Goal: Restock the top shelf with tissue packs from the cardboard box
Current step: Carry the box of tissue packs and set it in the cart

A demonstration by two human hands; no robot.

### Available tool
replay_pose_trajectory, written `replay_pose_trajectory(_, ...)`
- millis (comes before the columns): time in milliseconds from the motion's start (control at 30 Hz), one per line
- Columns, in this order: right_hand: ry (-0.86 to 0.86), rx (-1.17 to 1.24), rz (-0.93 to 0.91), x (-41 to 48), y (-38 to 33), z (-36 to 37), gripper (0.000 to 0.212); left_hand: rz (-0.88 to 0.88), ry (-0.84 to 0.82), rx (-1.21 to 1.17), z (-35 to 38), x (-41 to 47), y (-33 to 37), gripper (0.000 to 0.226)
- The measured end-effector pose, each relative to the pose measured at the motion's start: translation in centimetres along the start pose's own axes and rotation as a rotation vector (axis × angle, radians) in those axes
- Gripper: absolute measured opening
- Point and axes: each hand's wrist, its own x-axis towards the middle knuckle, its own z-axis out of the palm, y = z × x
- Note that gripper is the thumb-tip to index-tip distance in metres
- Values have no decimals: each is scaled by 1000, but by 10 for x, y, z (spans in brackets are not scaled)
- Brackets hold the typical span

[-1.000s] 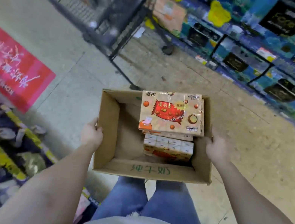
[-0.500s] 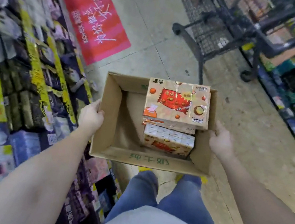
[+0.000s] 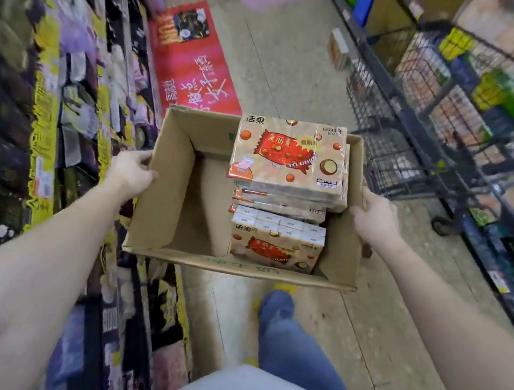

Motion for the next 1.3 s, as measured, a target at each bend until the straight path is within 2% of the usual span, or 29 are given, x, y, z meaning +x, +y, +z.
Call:
replay_pose_trajectory(167, 4, -4, -77, 88, -62, -43, 35, 28, 33, -18, -46, 69, 64, 45)
replay_pose_trajectory(267, 30, 3, -138, 130, -98, -78, 24, 68, 46, -25, -69, 108, 110, 46)
replay_pose_trajectory(367, 97, -2, -173, 164, -129, -114, 29, 116, 64, -35, -92, 149, 157, 49)
replay_pose_trajectory(533, 186, -1, -146, 221, -157, -165, 22, 185, 12, -127, -115, 230, 233, 54)
replay_pose_trajectory(733, 312, 62, -29, 273, -177, -219, 33, 344, -79, -126, -118, 327, 344, 44)
replay_pose_trajectory(867, 420, 81, 82, 296, -181, -252, 26, 451, -194, -190, -105, 379, 428, 49)
replay_pose_trajectory(1000, 524, 133, 186, 303, -179, -282, 35, 543, -341, -177, -83, 430, 503, 56)
replay_pose_trajectory(1300, 673, 288, 489, 299, -110, -323, 49, 768, -573, -94, 15, 452, 662, 52)
